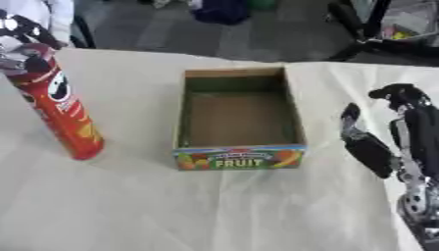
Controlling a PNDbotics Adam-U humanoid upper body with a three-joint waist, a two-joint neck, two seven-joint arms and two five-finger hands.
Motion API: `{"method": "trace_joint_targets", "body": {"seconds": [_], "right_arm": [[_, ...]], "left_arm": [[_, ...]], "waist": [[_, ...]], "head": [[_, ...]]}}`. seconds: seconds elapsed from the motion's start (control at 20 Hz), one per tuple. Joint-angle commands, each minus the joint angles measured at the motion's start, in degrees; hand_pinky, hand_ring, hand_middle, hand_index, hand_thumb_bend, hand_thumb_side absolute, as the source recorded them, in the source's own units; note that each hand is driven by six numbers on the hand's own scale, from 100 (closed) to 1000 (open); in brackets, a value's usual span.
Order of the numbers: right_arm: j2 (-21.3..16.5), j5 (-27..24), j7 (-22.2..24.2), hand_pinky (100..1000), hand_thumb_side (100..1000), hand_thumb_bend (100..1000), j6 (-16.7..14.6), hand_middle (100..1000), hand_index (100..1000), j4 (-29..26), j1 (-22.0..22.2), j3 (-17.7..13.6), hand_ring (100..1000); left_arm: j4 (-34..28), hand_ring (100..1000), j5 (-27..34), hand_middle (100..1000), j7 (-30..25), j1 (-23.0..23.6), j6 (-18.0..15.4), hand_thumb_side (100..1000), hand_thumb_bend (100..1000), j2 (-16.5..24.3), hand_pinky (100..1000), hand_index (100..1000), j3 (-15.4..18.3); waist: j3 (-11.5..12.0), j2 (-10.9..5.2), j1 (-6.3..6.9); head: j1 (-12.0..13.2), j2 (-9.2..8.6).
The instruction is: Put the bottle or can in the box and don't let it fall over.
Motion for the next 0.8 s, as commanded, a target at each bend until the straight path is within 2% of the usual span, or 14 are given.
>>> {"method": "trace_joint_targets", "body": {"seconds": [0.05, 0.4, 0.6, 0.8], "right_arm": [[-0.5, -0.1, -0.2, 683, 701, 100, 0.1, 785, 763, -1.3, -0.5, 0.0, 722], [-0.3, -0.1, -0.2, 683, 703, 100, 0.2, 785, 762, -1.3, -0.6, 0.1, 721], [-0.3, -0.1, -0.3, 684, 704, 100, 0.3, 784, 762, -1.3, -0.6, 0.2, 721], [-0.1, -0.1, -0.4, 683, 706, 100, 0.4, 784, 762, -1.3, -0.6, 0.3, 721]], "left_arm": [[-0.3, 903, -0.6, 842, -0.3, -0.8, -0.6, 832, 607, 0.8, 885, 872, 1.4], [-0.1, 914, -0.2, 848, -0.3, -1.0, -0.3, 840, 585, 0.4, 876, 863, 1.8], [0.5, 897, 0.2, 845, -0.3, -1.2, -0.4, 842, 562, 0.1, 811, 851, 1.7], [1.2, 892, 0.8, 843, -0.3, -1.6, -0.4, 849, 541, -0.4, 790, 850, 1.7]], "waist": [[-0.1, -0.61, -0.03], [-0.1, -0.33, -0.18], [-0.2, -0.12, -0.23], [-0.3, 0.13, -0.27]], "head": [[0.3, -0.70], [0.4, -0.78], [0.5, -0.94], [0.7, -0.92]]}}
